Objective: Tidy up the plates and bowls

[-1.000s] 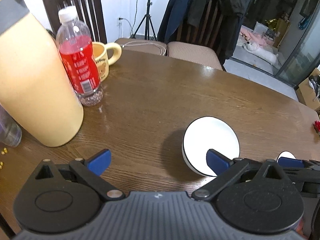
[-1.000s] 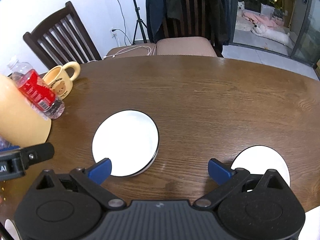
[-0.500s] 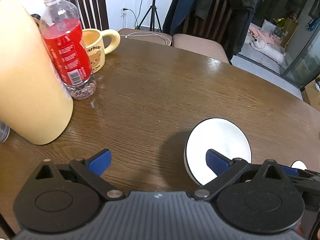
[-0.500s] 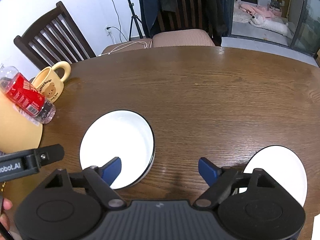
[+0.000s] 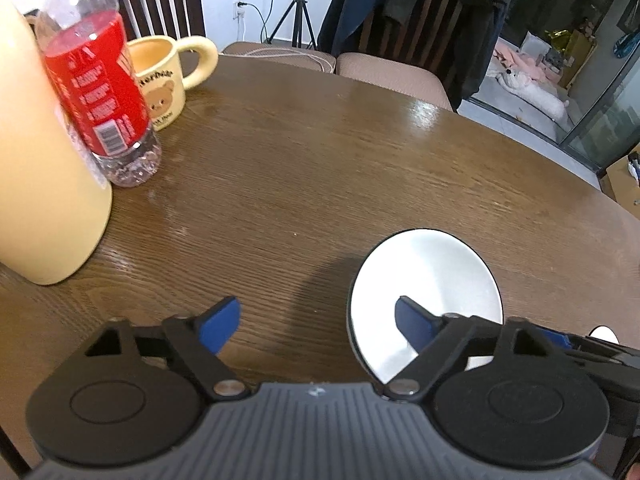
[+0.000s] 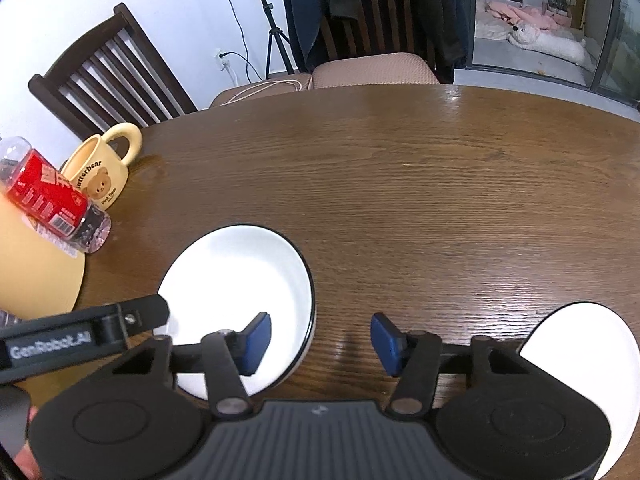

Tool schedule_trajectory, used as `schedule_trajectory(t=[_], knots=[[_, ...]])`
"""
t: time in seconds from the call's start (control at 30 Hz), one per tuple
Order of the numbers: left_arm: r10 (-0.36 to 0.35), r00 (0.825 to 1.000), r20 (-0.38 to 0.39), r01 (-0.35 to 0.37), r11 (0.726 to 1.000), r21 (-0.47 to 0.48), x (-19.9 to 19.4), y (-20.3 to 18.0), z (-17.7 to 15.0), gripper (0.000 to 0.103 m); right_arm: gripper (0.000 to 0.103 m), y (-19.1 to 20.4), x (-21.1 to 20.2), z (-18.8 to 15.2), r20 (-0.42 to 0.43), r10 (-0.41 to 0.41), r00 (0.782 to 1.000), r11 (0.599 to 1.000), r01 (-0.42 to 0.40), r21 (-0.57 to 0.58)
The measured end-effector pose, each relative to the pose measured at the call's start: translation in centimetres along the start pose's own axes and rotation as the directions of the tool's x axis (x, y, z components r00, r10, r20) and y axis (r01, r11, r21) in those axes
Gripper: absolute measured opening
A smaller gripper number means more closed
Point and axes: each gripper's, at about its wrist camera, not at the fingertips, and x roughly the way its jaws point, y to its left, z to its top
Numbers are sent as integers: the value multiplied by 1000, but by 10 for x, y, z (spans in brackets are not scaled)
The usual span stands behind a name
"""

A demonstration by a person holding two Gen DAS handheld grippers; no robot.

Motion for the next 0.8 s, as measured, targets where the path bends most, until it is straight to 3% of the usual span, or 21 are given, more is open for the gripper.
schedule_trajectory(t=[0.3,0.43,0.57,0.67,0.8], knots=[[-20,999,-30,20,1000,-3,19,-4,0,61,34,-2,12,3,-2,22,1000,999,-22,24],[-18,999,-39,18,1000,-3,25,-7,0,58,29,-3,18,4,-8,22,1000,999,-22,42],[-16,999,-52,16,1000,0,31,-8,0,42,18,-5,23,3,-16,37,999,998,-36,50],[-20,998,-61,21,1000,12,34,-9,0,22,14,-5,25,4,-12,34,999,998,-33,52],[-43,997,-61,44,999,13,35,-10,-1,12,9,-4,27,4,-8,49,999,998,-49,49]])
